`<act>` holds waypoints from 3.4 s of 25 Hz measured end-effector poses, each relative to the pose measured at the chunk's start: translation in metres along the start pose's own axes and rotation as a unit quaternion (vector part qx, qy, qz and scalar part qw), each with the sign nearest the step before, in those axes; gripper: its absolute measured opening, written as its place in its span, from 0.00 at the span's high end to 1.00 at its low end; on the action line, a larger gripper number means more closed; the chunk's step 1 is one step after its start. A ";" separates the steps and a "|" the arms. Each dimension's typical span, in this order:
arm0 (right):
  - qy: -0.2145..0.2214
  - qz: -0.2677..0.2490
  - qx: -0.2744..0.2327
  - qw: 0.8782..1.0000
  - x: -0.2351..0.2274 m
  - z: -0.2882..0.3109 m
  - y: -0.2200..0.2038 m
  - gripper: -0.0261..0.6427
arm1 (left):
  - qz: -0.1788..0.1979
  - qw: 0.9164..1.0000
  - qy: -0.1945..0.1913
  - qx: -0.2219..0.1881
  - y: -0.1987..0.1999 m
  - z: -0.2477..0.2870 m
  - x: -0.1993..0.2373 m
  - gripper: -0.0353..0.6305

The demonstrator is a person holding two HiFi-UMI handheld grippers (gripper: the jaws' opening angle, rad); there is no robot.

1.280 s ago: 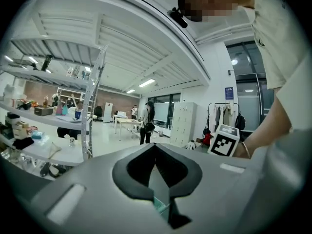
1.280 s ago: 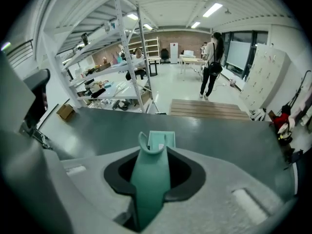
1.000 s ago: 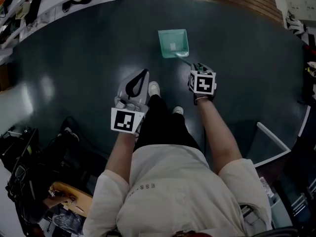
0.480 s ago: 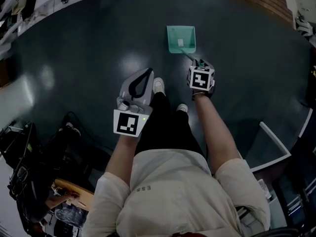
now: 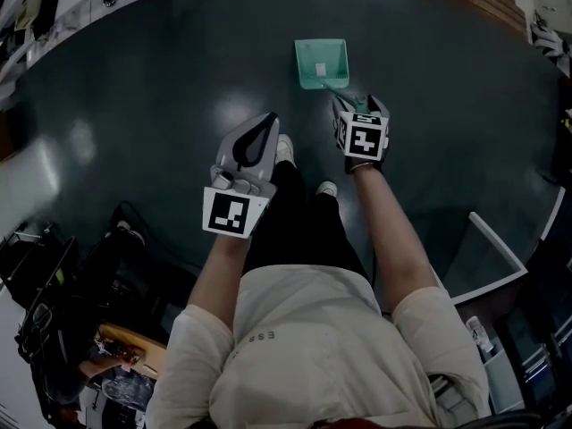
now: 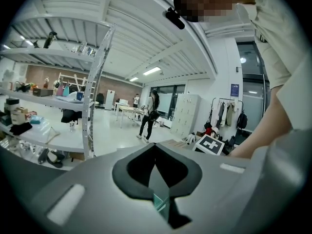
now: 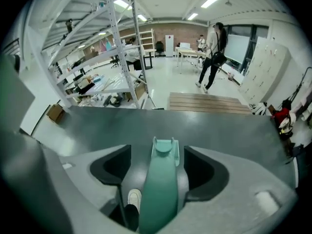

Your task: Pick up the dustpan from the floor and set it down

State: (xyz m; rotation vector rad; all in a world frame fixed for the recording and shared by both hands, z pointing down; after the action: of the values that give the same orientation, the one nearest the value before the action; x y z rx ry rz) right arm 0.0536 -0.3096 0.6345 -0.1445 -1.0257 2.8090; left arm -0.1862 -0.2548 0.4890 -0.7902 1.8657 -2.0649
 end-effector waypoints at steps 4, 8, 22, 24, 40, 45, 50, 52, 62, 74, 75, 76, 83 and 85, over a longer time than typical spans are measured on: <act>0.002 0.024 -0.074 0.997 -0.004 -0.040 0.020 0.48 | -0.001 1.000 0.000 -0.008 0.004 -0.003 -0.014 0.94; 0.005 0.032 -0.173 0.984 -0.010 -0.102 0.047 0.56 | 0.000 1.000 0.003 -0.027 0.021 -0.008 -0.033 0.94; 0.093 0.002 -0.364 0.927 -0.048 -0.318 0.029 0.97 | 0.000 0.991 0.046 -0.126 0.103 -0.075 -0.167 0.94; 0.100 -0.004 -0.387 0.917 -0.053 -0.342 0.019 0.97 | 0.002 0.988 0.058 -0.141 0.106 -0.092 -0.184 0.94; 0.137 -0.009 -0.383 0.914 -0.065 -0.434 -0.081 0.97 | 0.017 0.987 0.067 -0.143 0.093 -0.209 -0.278 0.94; 0.128 -0.016 -0.402 0.907 -0.048 -0.483 -0.118 0.97 | 0.022 0.987 0.061 -0.145 0.091 -0.265 -0.307 0.94; 0.122 -0.022 -0.406 0.905 -0.026 -0.539 -0.169 0.97 | 0.023 0.987 0.040 -0.153 0.089 -0.333 -0.346 0.94; 0.122 -0.021 -0.404 0.907 -0.016 -0.558 -0.189 0.97 | 0.025 0.987 0.033 -0.153 0.088 -0.359 -0.359 0.94; 0.122 -0.018 -0.404 0.907 0.019 -0.617 -0.253 0.97 | 0.015 0.987 0.041 -0.157 0.077 -0.441 -0.392 0.94; 0.120 -0.038 -0.420 0.899 0.017 -0.640 -0.258 0.97 | 0.030 0.984 0.026 -0.174 0.084 -0.450 -0.405 0.94; 0.120 -0.038 -0.420 0.899 0.018 -0.640 -0.258 0.97 | 0.030 0.984 0.027 -0.176 0.085 -0.451 -0.406 0.94; 0.120 -0.037 -0.419 0.899 0.018 -0.640 -0.259 0.97 | 0.032 0.983 0.027 -0.177 0.087 -0.452 -0.406 0.94; 0.120 -0.042 -0.419 0.899 0.022 -0.641 -0.258 0.97 | 0.041 0.983 0.025 -0.177 0.087 -0.457 -0.405 0.94; 0.120 -0.038 -0.419 0.899 0.022 -0.640 -0.258 0.97 | 0.042 0.983 0.026 -0.178 0.087 -0.457 -0.404 0.94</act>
State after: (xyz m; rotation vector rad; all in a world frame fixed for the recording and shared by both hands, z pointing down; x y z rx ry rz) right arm 0.1488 0.2934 0.3126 -0.5052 -2.0204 2.0113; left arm -0.1168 0.3263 0.2974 -0.7242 2.2933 -1.7382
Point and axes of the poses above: the fingertips, and each gripper's own axes: z forward along the fingers, x to its left, y out of its top, the point moved 10 cm from there along -z, backward along the fingers, and after that the axes turned 14 degrees about -x, right-handed, at the moved point
